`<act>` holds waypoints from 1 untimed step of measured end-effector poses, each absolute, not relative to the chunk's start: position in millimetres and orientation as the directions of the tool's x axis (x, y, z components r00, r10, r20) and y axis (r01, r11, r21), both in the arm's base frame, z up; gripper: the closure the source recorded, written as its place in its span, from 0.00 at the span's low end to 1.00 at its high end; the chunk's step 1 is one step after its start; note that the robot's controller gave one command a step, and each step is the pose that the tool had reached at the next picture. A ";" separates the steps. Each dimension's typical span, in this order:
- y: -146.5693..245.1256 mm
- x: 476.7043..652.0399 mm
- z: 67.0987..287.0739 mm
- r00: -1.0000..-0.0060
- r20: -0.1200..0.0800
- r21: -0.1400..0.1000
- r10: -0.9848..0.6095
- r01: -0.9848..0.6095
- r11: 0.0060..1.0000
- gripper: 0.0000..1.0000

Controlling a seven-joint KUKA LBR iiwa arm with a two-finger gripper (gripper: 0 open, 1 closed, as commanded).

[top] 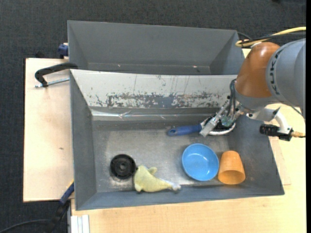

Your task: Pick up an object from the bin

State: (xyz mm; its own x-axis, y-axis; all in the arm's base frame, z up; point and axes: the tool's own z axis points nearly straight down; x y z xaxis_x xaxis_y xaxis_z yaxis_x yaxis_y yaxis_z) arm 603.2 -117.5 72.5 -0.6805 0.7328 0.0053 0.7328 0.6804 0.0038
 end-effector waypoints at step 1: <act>-116.0 604.9 74.9 -0.683 0.000 0.003 0.731 0.731 0.683 0.00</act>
Offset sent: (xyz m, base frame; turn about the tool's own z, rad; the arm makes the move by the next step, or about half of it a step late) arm 0.0000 0.0000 0.0000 0.0000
